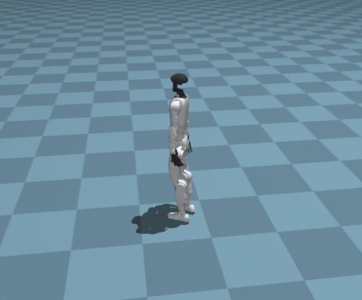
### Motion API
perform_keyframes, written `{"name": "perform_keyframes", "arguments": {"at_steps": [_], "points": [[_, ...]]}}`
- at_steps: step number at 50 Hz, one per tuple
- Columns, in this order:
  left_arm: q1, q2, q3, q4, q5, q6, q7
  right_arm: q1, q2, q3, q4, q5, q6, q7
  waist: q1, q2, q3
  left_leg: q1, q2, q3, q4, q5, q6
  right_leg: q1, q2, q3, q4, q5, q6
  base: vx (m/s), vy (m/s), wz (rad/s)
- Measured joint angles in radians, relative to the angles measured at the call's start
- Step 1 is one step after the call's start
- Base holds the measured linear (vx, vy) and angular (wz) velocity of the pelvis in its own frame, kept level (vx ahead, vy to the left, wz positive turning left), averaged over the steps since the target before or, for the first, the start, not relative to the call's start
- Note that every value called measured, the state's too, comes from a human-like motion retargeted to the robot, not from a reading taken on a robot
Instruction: In place motions
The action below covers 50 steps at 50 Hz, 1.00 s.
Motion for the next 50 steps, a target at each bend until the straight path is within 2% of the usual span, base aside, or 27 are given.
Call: {"name": "perform_keyframes", "arguments": {"at_steps": [7, 14, 19, 23, 28, 33, 42, 50], "points": [[0.010, 0.008, 0.009, 0.009, 0.012, 0.005, 0.011, 0.012, -0.004, -0.002, 0.034, 0.013, 0.014, -0.023, 0.080, -0.006, 0.002, -0.075, -0.050, -0.140, 0.017, 0.059, -0.037, 0.078, -0.032, -0.165, -0.015, -0.036, 0.033, -0.36, 0.23, 1.60], [0.013, 0.024, 0.029, 0.035, -0.012, 0.021, 0.073, 0.031, -0.005, 0.020, 0.053, -0.014, 0.020, -0.027, 0.229, -0.038, -0.012, -0.145, -0.116, -0.289, 0.006, 0.137, -0.118, 0.146, -0.050, -0.340, 0.010, -0.086, 0.086, -0.43, 0.10, 2.15], [0.016, 0.041, 0.039, 0.046, -0.036, 0.019, 0.137, 0.021, -0.014, 0.022, 0.037, -0.055, 0.025, -0.045, 0.365, -0.066, 0.037, -0.143, -0.169, -0.388, -0.005, 0.182, -0.193, 0.225, -0.048, -0.455, 0.049, -0.105, 0.116, -0.45, -0.04, 2.27], [0.023, 0.046, 0.067, 0.086, -0.047, 0.031, 0.154, 0.002, -0.042, 0.009, 0.025, -0.075, 0.028, -0.087, 0.509, -0.081, 0.095, -0.100, -0.239, -0.406, -0.014, 0.205, -0.196, 0.305, -0.077, -0.521, 0.073, -0.103, 0.159, -0.36, 0.02, 1.54], [0.052, 0.053, 0.104, 0.164, -0.076, 0.051, 0.172, -0.022, -0.077, -0.017, 0.006, -0.086, 0.028, -0.113, 0.672, -0.095, 0.113, -0.086, -0.295, -0.436, -0.022, 0.235, -0.196, 0.346, -0.085, -0.599, 0.090, -0.097, 0.189, -0.19, -0.07, 1.16], [0.122, 0.026, 0.140, 0.167, -0.114, 0.067, 0.185, -0.071, -0.091, -0.032, -0.059, -0.101, 0.009, -0.113, 0.769, -0.098, 0.135, -0.083, -0.317, -0.466, -0.023, 0.244, -0.196, 0.358, -0.079, -0.640, 0.101, -0.096, 0.199, -0.12, -0.03, 0.64], [0.176, -0.072, 0.208, 0.167, -0.115, 0.062, 0.130, -0.147, -0.028, 0.064, -0.212, -0.121, -0.055, -0.022, 0.750, -0.095, 0.155, -0.087, -0.298, -0.485, -0.023, 0.242, -0.196, 0.349, -0.055, -0.637, 0.096, -0.099, 0.195, -0.04, -0.02, 0.05], [0.095, -0.065, 0.139, 0.133, -0.060, 0.038, 0.084, -0.087, -0.001, 0.183, -0.269, -0.297, -0.087, 0.001, 0.653, -0.103, 0.129, -0.114, -0.231, -0.471, -0.021, 0.217, -0.196, 0.289, -0.022, -0.600, 0.078, -0.106, 0.148, 0.05, -0.05, -0.46]]}}
